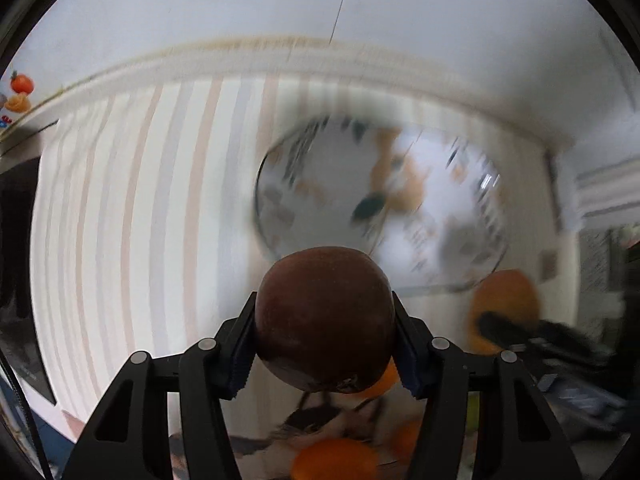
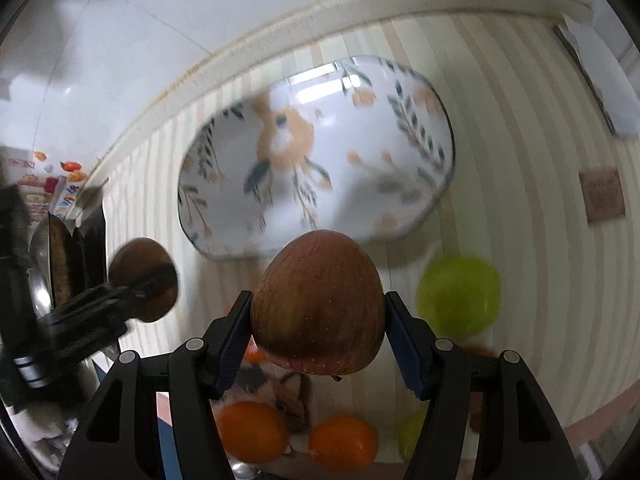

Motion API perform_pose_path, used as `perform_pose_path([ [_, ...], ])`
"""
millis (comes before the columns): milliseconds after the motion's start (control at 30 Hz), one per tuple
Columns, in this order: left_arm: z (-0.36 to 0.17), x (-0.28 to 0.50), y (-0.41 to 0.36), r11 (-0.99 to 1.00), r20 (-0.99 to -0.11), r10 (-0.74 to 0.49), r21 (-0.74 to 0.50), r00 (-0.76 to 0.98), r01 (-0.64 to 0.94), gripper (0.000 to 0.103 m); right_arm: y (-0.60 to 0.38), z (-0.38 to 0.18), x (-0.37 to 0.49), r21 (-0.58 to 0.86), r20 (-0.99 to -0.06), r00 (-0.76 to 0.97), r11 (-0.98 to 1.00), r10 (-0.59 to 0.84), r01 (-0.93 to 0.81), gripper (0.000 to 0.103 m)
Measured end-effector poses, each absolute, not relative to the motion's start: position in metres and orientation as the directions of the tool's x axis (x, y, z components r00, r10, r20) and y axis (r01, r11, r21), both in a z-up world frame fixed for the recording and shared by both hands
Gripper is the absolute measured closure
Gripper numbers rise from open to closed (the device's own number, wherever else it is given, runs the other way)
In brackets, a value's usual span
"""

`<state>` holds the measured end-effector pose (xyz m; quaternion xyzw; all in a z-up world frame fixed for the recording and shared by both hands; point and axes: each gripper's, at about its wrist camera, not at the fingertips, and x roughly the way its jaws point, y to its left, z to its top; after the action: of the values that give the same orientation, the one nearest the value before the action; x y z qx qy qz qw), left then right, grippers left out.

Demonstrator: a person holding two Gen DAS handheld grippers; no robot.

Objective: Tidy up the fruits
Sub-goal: 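Carry kiwi and red apple onto the floral plate and open both tools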

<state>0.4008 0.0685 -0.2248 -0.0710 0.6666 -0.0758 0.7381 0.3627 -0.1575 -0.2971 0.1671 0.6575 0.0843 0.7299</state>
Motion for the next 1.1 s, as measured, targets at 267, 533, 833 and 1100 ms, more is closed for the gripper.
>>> perform_pose_path([
  [267,-0.279,0.493,0.020,0.971,-0.972,-0.234,-0.233,-0.007,-0.047,0.047,-0.141,-0.307,0.449,0.282,-0.954,0.119,0.959,0.277,0.032,0.036],
  [533,-0.326,0.517,0.009,0.973,-0.969,-0.221,-0.212,-0.106,-0.093,0.047,-0.129,-0.335,0.497,0.207,-0.978,0.040,0.978,0.207,-0.008,0.036],
  [833,-0.335,0.521,0.014,0.977,-0.976,-0.192,-0.181,-0.101,-0.110,0.045,-0.133,-0.341,0.512,0.191,-0.981,0.011,0.982,0.191,-0.006,0.023],
  [1100,-0.307,0.510,0.020,0.989,-0.989,-0.140,-0.138,-0.052,-0.045,0.016,-0.144,-0.318,0.511,0.169,-0.985,0.023,0.986,0.169,0.003,0.010],
])
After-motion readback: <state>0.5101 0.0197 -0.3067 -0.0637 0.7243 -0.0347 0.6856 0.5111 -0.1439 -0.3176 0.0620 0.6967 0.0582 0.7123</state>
